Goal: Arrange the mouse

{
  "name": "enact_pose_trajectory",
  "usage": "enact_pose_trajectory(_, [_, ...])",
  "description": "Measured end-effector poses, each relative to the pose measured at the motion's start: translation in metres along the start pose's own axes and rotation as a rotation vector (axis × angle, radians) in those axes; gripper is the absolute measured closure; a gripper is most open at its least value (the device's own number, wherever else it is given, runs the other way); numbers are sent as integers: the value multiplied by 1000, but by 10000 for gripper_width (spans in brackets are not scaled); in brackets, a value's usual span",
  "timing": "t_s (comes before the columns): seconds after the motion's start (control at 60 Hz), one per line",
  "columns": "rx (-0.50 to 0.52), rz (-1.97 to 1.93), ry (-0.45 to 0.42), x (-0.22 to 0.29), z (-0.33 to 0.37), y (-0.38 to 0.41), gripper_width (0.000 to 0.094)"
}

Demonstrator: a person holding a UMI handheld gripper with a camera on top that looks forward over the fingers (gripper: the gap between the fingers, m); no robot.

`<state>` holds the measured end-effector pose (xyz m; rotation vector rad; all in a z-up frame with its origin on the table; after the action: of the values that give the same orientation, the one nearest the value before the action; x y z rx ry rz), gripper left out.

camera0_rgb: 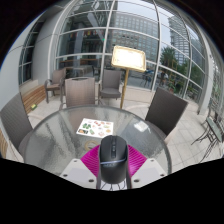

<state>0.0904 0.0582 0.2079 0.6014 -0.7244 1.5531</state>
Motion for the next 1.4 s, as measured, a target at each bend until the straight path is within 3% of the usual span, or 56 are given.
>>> enact_pose_trajectory(0.167, [44, -24, 217, -114, -60, -16, 592])
enact_pose_trajectory(0.35, [89, -26, 343, -185, -87, -4, 591])
enact_pose_trajectory(0.583, [88, -68, 295, -183, -93, -4, 448])
enact_pose_trajectory(0.7, [55, -12, 347, -182, -82, -5, 123])
enact_pose_trajectory(0.733, [67, 0, 337, -174, -73, -1, 79])
enact_pose_trajectory(1.1, [91, -90, 154, -71, 68, 51, 76])
enact_pose_trajectory(1.4, [73, -73, 46, -54, 150, 90, 76])
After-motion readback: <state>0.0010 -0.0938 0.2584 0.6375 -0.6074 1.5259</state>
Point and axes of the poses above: the point between the fingertips, and its own axes, seen from behind it with the camera up: y to the left, x up, z backward, against the way the camera looks, the point moved 4 cm from there along z, backward, against the way the camera looks, and after that the axes turned 10 degrees about y, right-handed, at the moved point
